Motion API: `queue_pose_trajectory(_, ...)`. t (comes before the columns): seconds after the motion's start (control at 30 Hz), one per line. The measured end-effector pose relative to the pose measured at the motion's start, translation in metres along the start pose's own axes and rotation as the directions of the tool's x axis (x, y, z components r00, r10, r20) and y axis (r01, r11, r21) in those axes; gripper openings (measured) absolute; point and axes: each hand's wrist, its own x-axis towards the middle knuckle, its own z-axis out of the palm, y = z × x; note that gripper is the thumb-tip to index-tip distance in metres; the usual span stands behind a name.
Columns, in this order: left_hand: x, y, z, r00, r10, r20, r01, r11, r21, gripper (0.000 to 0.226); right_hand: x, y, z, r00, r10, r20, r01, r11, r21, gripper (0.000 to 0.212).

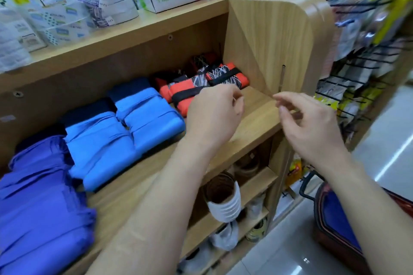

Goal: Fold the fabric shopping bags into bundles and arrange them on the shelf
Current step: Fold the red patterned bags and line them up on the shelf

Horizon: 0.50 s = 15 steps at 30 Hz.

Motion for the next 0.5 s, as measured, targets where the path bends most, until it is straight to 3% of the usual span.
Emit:
queue_pose_trajectory(0.13, -0.038, 0.024, 0.018, 0.995, 0.086, 0.059, -0.079, 0.99, -0.115, 0.019, -0.037, 0.016, -0.028, 0.999, 0.024, 0.049, -0.016, 0.986, -0.165, 0.023)
queue_pose_trajectory(0.27, -0.073, 0.046, 0.052, 0.913, 0.355, 0.198, -0.307, 0.922, -0.238, 0.025, -0.082, 0.036, -0.07, 0.972, 0.142, 0.189, -0.066, 0.93, -0.361, 0.021)
queue_pose_trajectory(0.4, -0.102, 0.06, 0.105, 0.784, 0.497, 0.372, -0.415, 0.865, -0.281, 0.033, -0.128, 0.072, -0.114, 0.803, 0.476, 0.358, -0.166, 0.756, -0.633, 0.028)
queue_pose_trajectory(0.5, -0.118, 0.069, 0.148, 0.726, 0.483, 0.49, -0.373, 0.875, -0.309, 0.029, -0.17, 0.11, -0.147, 0.667, 0.668, 0.33, -0.299, 0.646, -0.703, 0.035)
